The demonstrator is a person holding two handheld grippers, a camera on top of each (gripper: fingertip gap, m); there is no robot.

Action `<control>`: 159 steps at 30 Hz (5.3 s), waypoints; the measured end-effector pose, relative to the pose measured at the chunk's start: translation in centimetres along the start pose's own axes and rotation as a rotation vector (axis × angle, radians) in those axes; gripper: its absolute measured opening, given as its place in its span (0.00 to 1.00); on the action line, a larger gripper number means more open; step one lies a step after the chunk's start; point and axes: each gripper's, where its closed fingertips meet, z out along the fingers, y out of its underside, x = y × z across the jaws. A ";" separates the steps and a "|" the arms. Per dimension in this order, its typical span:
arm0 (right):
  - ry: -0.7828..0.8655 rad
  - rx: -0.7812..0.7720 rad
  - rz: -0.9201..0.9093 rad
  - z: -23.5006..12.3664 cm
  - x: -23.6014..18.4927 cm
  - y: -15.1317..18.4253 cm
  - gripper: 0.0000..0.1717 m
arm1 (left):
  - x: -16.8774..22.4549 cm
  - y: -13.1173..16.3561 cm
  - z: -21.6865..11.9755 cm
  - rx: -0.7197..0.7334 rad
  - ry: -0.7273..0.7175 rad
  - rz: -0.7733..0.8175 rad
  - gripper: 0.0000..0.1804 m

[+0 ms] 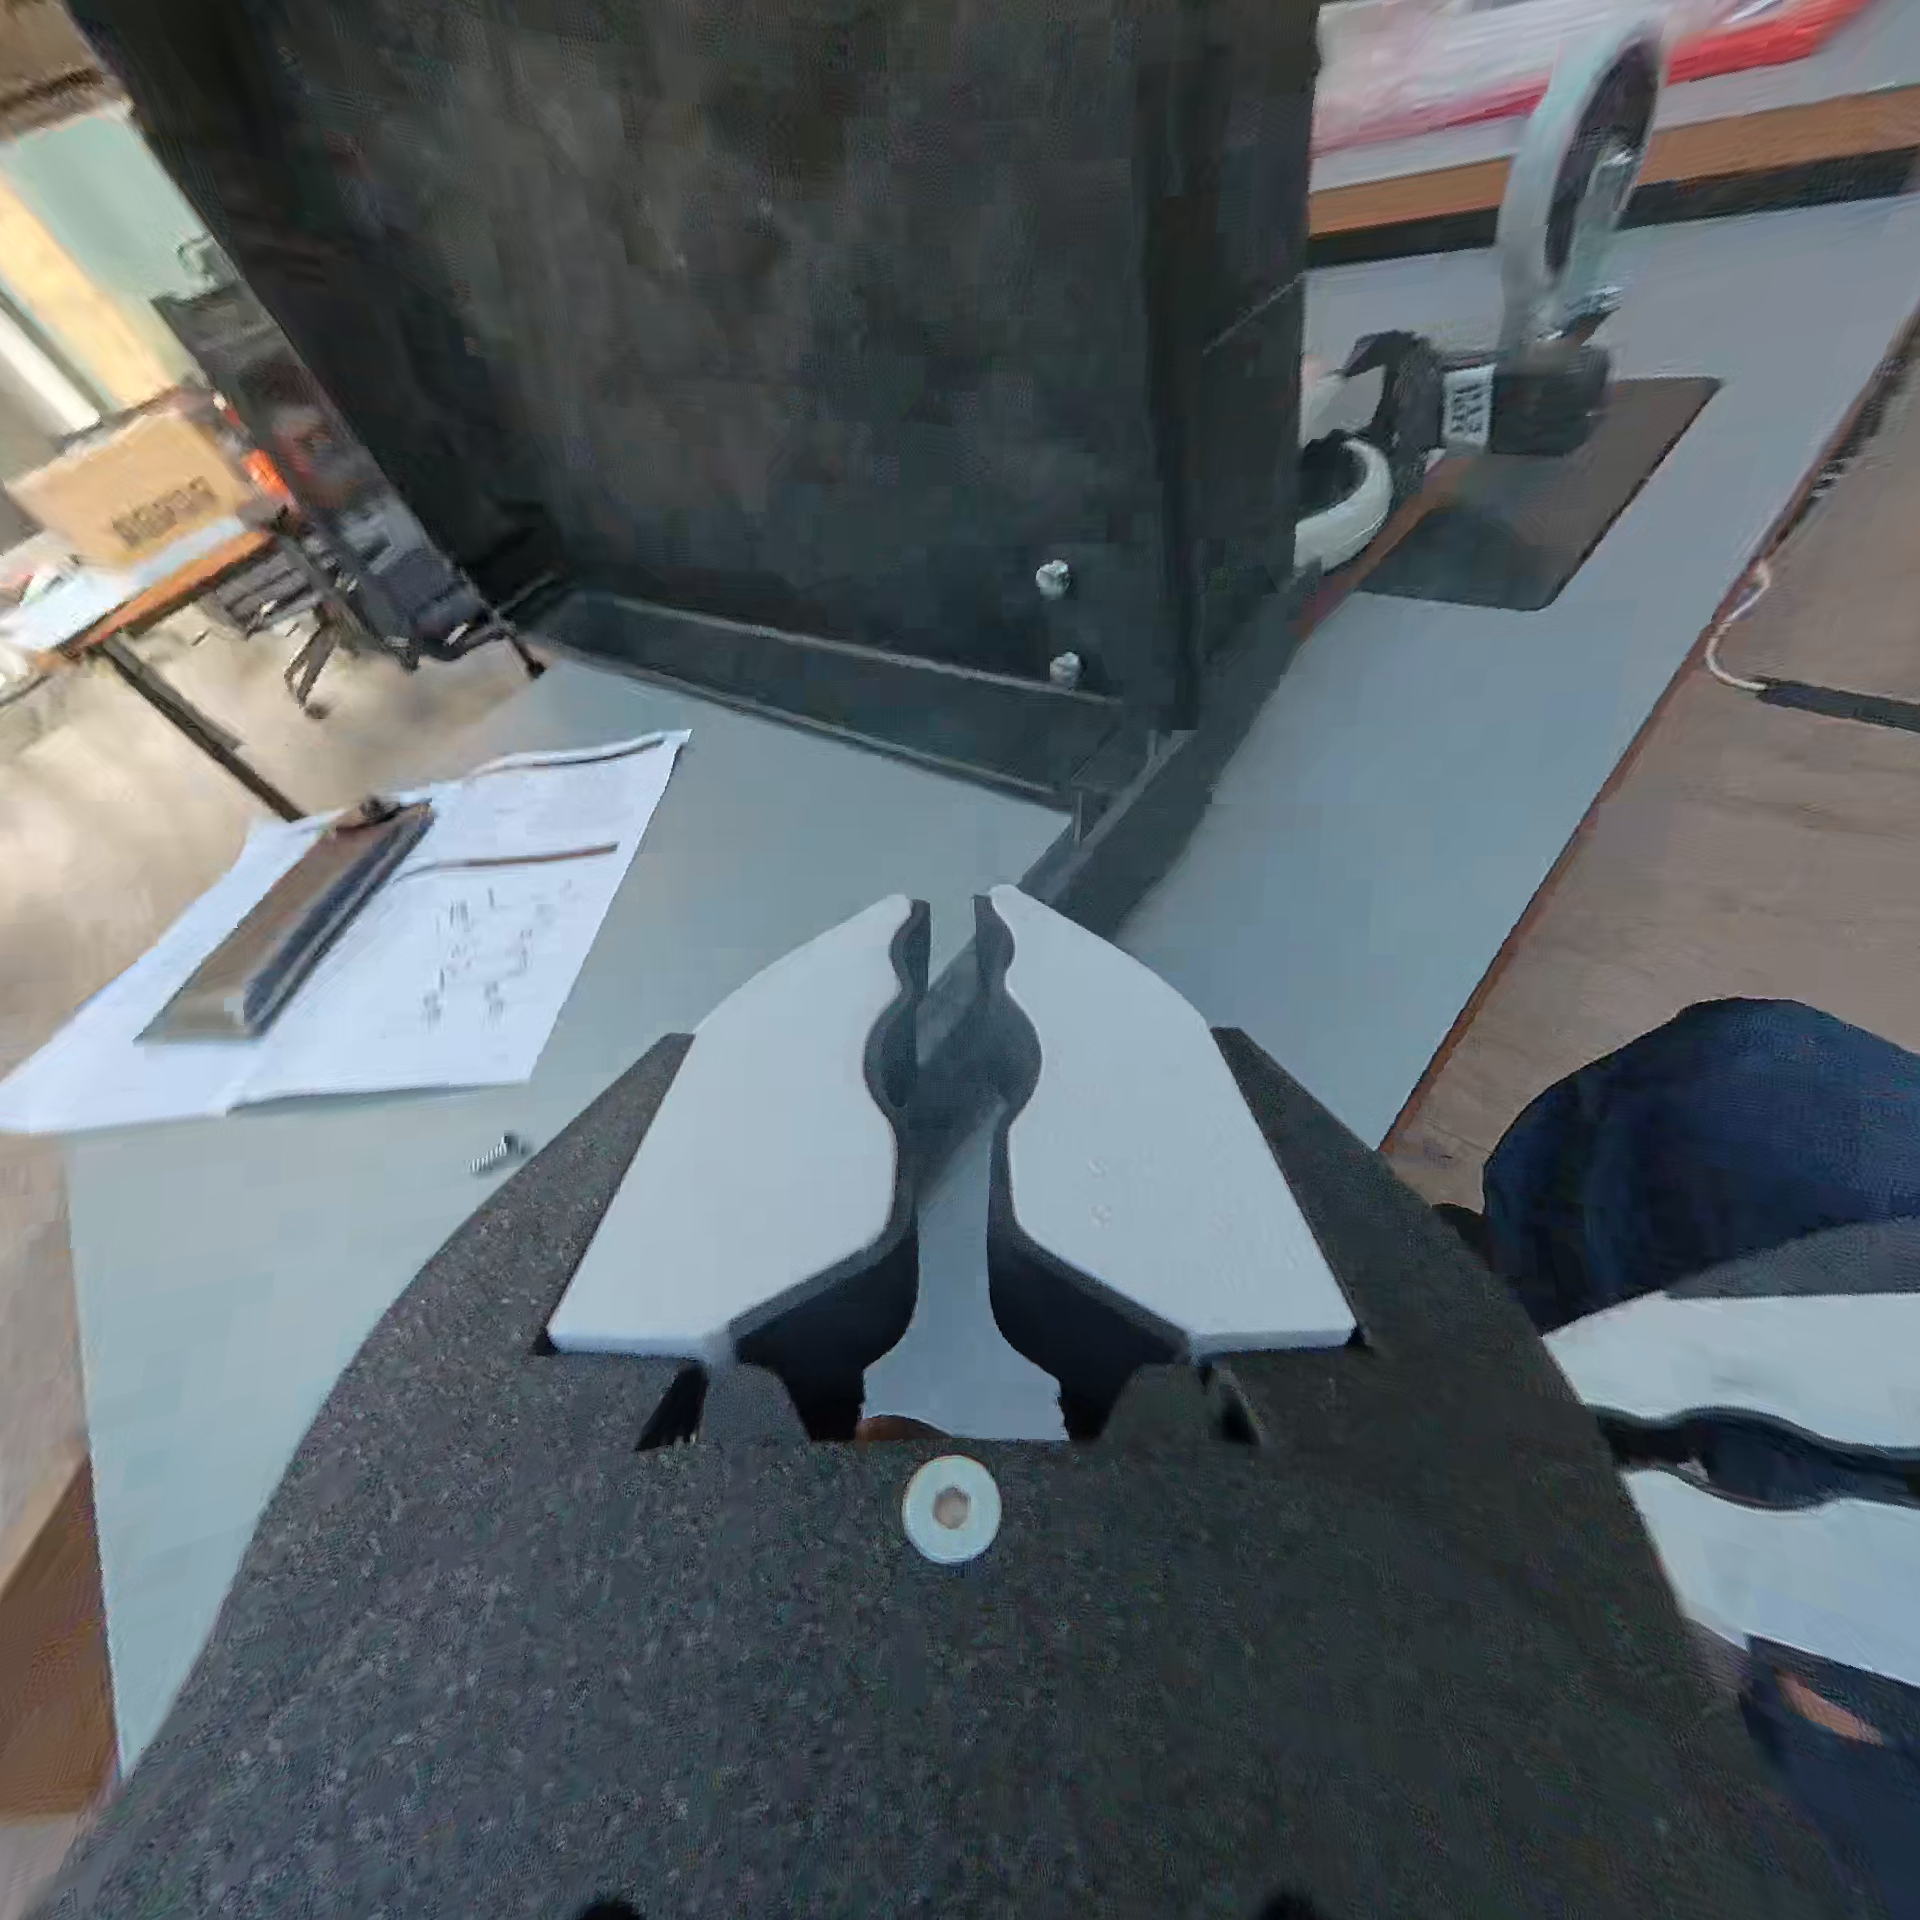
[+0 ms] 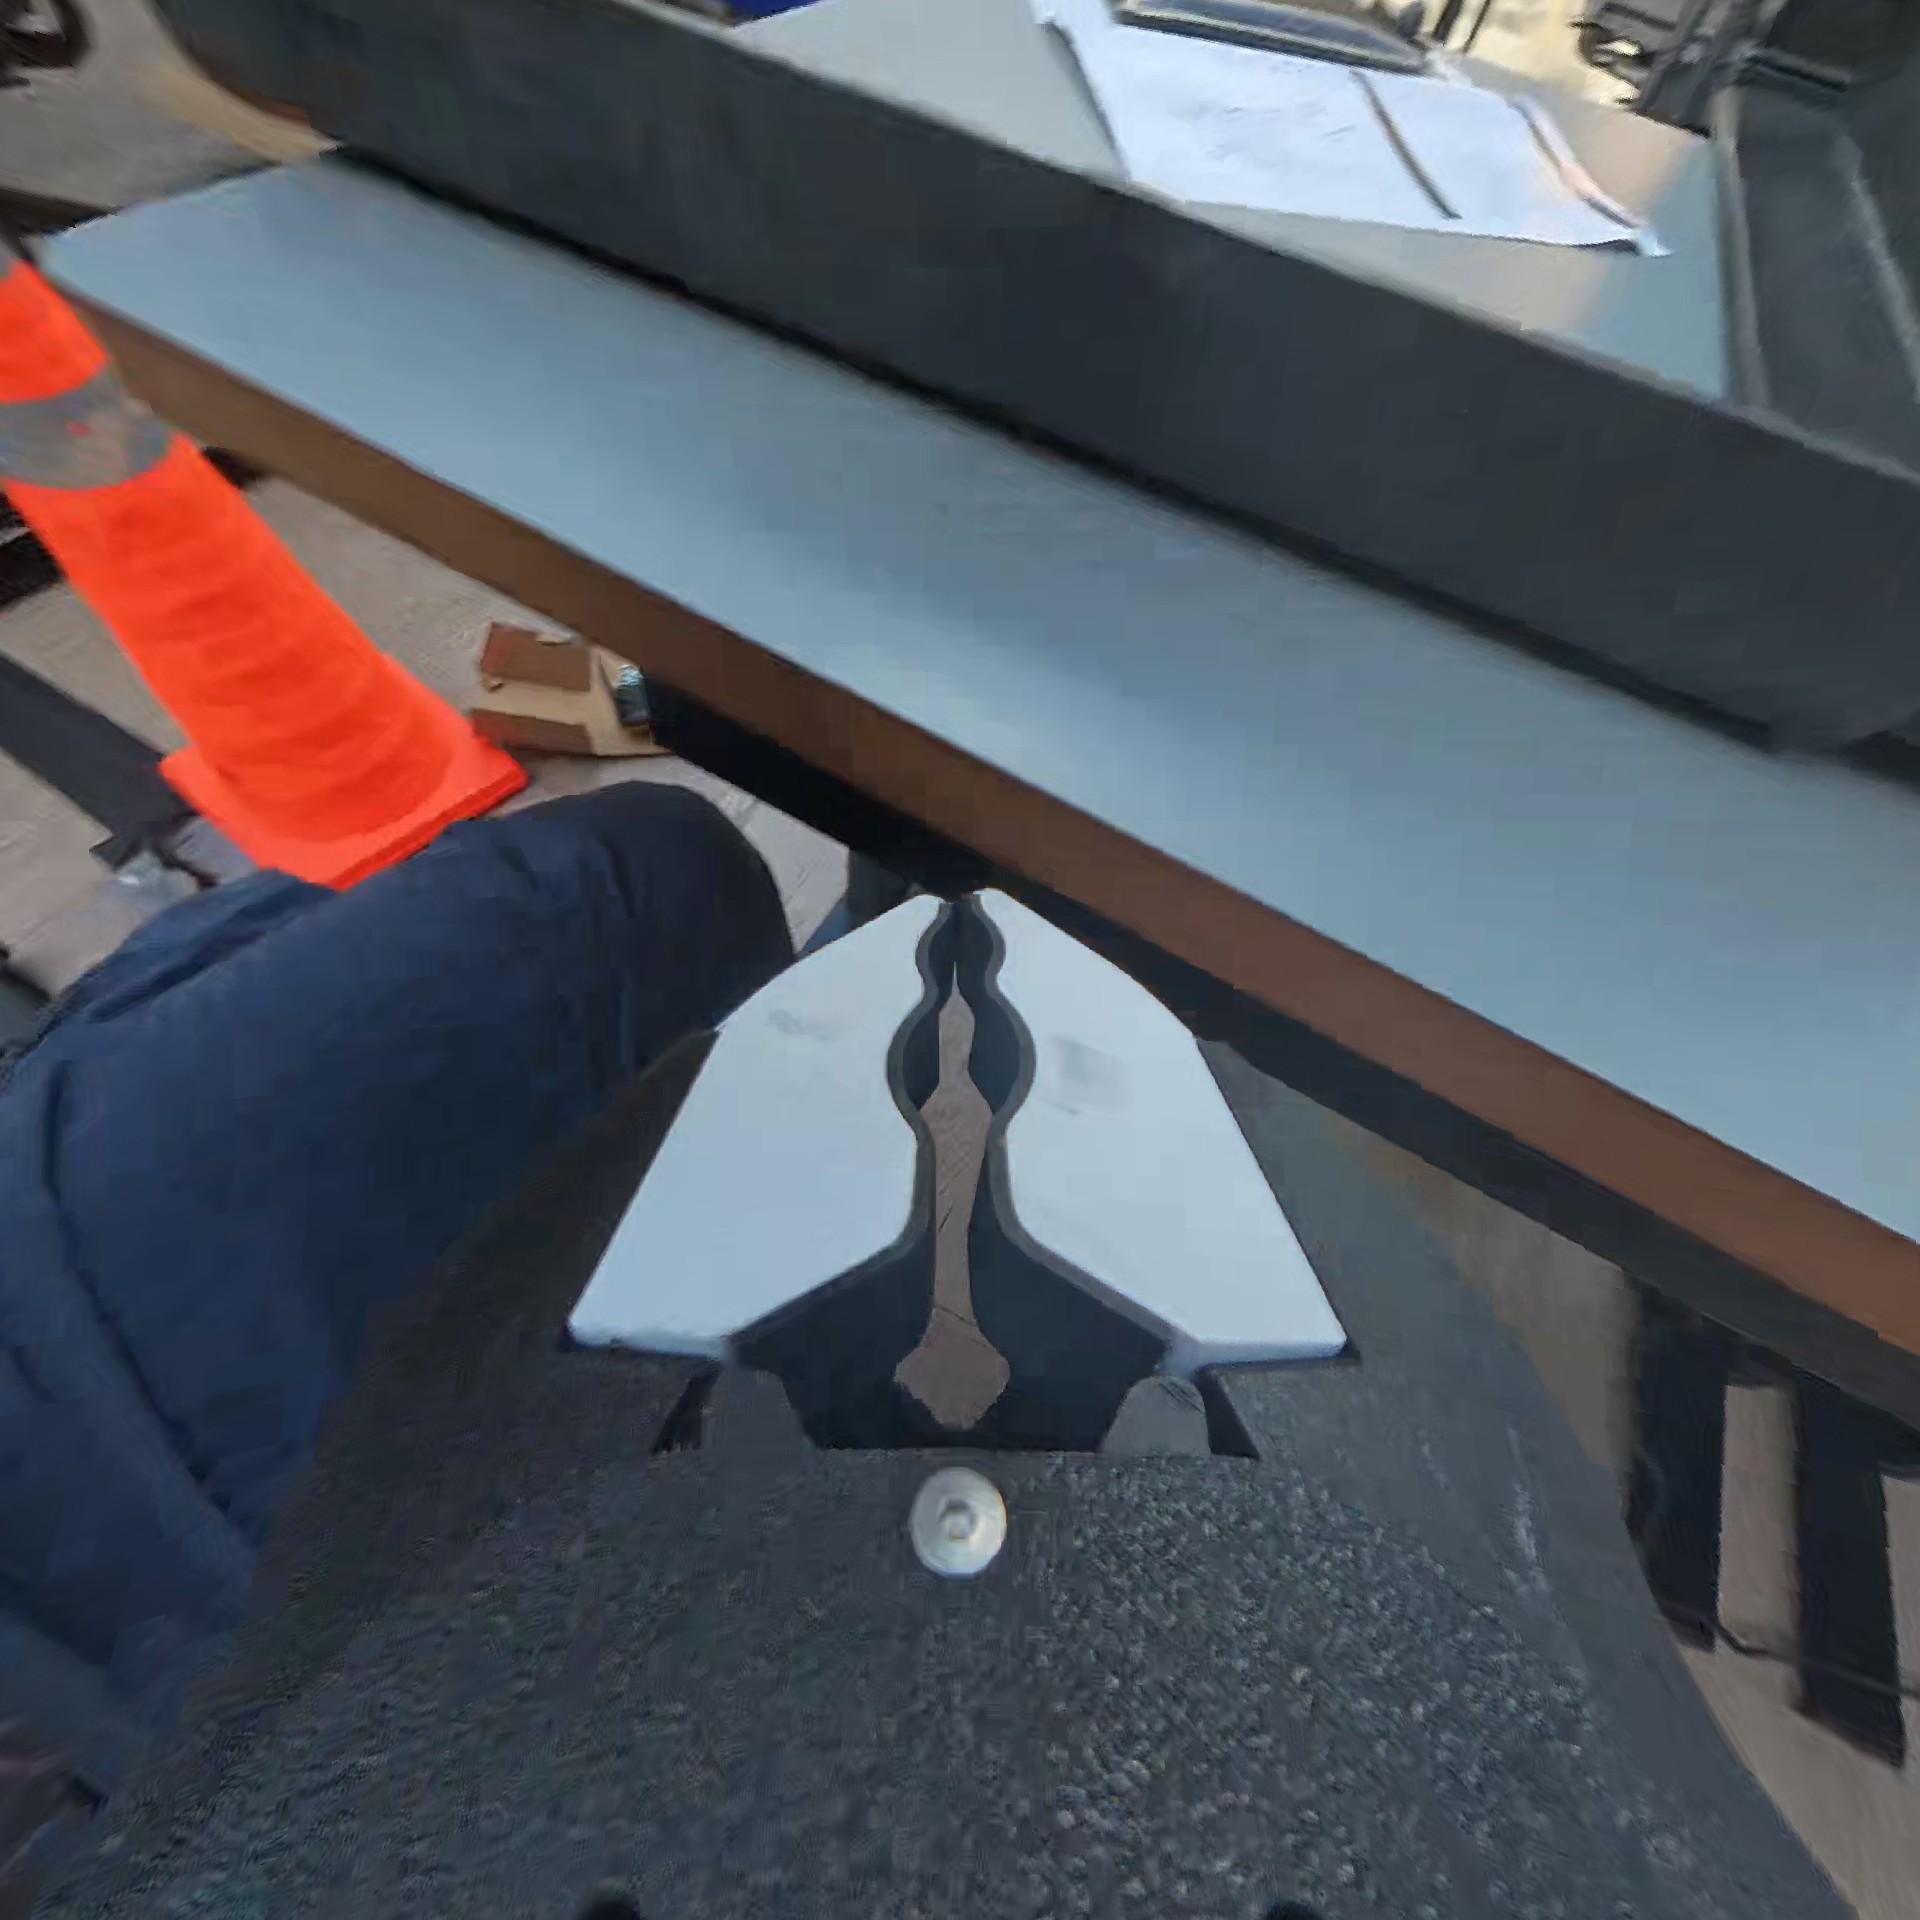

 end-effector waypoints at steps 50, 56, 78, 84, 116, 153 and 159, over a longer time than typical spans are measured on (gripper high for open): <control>-0.272 -0.009 -0.088 -1.8 16.9 14.6 0.00 | 6.1 4.0 31.2 0.062 0.547 0.852 0.00; -0.301 0.027 -0.073 -1.7 16.9 15.4 0.00 | 6.1 4.0 31.2 0.060 0.555 0.850 0.00; -0.425 0.045 -0.025 -0.8 15.0 14.4 0.00 | 5.8 4.1 31.5 0.078 0.555 0.896 0.00; -0.439 0.036 -0.033 -0.7 14.5 14.5 0.00 | 5.7 4.1 31.6 0.080 0.551 0.900 0.00; -0.483 0.017 -0.006 0.3 13.5 15.0 0.00 | 5.7 4.2 31.6 0.081 0.554 0.892 0.00; -0.297 -0.047 0.128 1.2 17.1 16.2 0.00 | 5.7 4.2 31.7 0.075 0.559 0.884 0.00; -0.250 0.027 0.212 1.0 16.1 14.2 0.00 | 5.7 4.3 31.7 0.076 0.552 0.893 0.00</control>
